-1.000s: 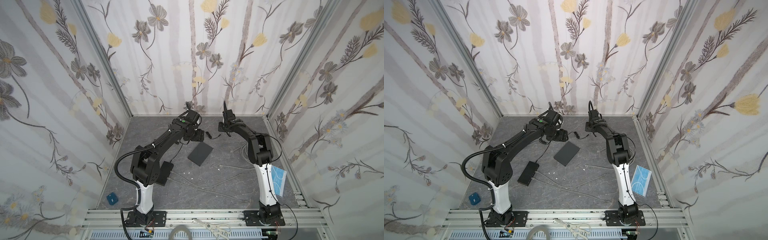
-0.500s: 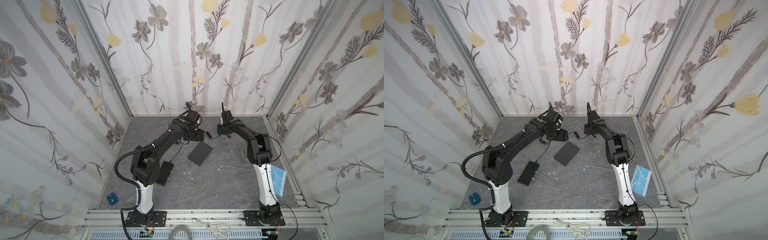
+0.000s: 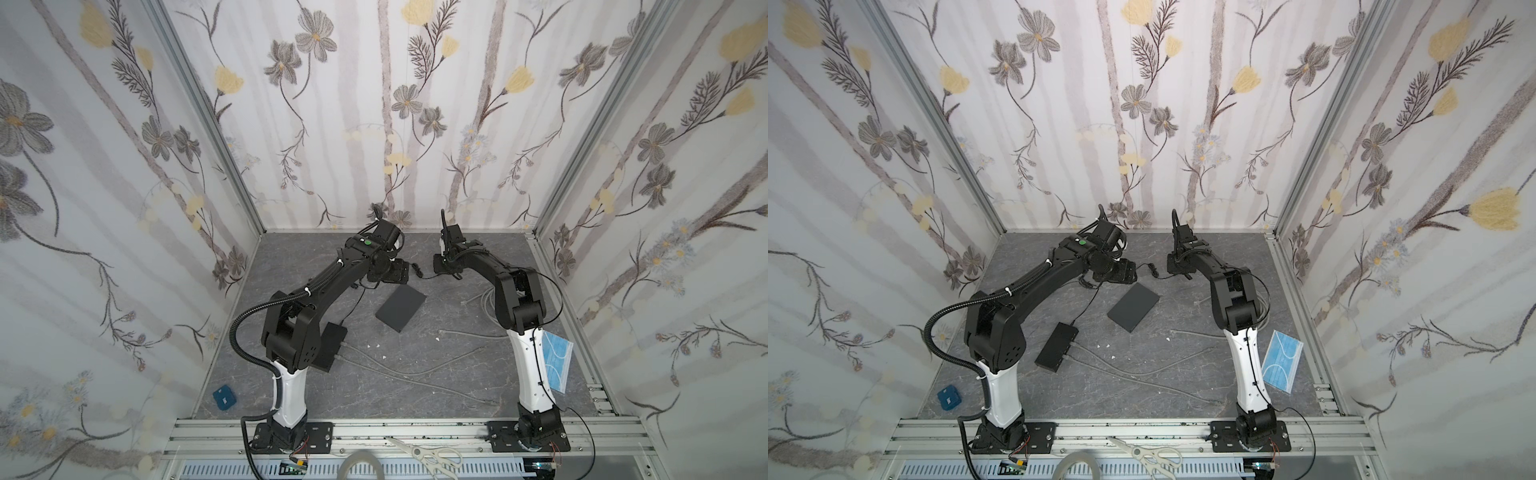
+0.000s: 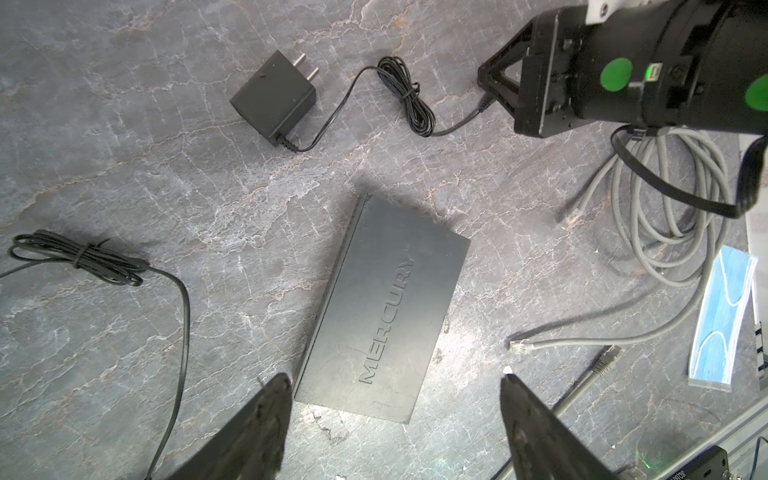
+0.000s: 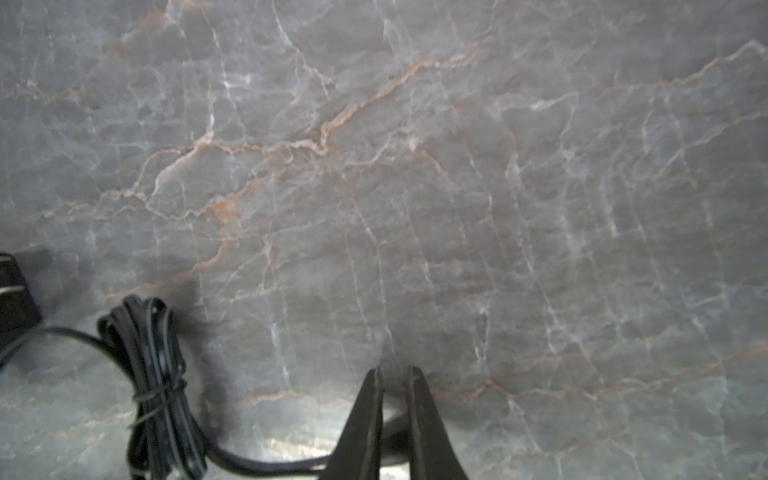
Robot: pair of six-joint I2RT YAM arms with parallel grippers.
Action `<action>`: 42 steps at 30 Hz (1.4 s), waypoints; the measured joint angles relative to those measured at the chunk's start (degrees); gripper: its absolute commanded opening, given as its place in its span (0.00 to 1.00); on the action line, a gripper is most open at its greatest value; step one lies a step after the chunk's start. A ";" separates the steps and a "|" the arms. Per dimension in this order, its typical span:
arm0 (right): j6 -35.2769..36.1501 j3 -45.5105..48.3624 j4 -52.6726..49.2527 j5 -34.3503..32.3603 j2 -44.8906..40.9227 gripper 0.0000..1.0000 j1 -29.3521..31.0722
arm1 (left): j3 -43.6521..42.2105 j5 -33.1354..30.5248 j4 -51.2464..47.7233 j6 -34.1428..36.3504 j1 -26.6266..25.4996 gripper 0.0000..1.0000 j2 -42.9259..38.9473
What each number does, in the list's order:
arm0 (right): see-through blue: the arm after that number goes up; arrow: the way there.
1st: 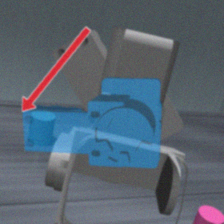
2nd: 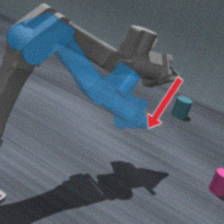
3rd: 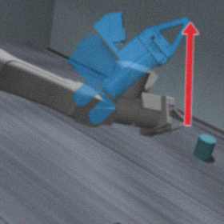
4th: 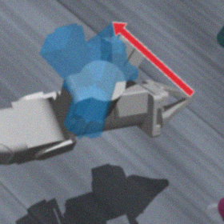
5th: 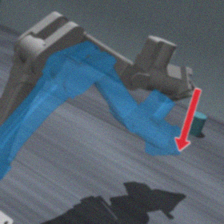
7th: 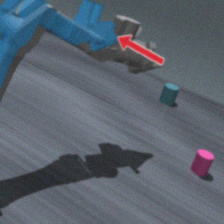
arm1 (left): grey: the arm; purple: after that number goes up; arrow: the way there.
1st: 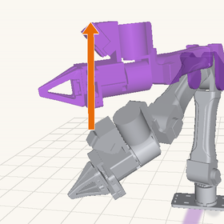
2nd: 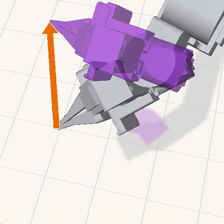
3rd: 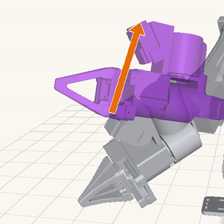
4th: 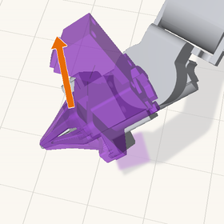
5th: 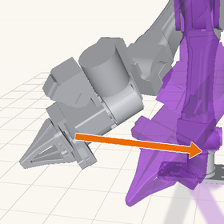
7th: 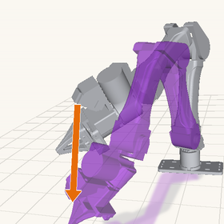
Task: Insert the plug into the switch port
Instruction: 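Move the right gripper over the black power cord's barrel plug, then lower the right gripper and close it on the barrel plug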
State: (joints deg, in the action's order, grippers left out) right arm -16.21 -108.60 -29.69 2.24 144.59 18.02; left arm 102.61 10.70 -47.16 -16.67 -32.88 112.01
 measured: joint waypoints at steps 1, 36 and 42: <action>0.00 1.70 0.74 0.15 -0.96 0.15 0.09 | 0.02 -0.02 -0.07 0.02 -0.02 0.80 0.02; 14.25 26.64 9.18 -3.04 -22.75 0.29 5.92 | 0.31 -0.46 -0.50 0.39 -0.46 0.81 0.44; 10.10 16.61 5.86 -1.60 -14.29 0.22 0.94 | 0.28 0.02 -0.48 0.37 -0.50 0.81 0.44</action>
State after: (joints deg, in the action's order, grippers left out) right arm -6.11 -91.98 -23.83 0.64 130.30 18.96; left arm 102.89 10.72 -47.64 -16.29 -33.39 112.44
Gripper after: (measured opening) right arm 0.232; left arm 0.807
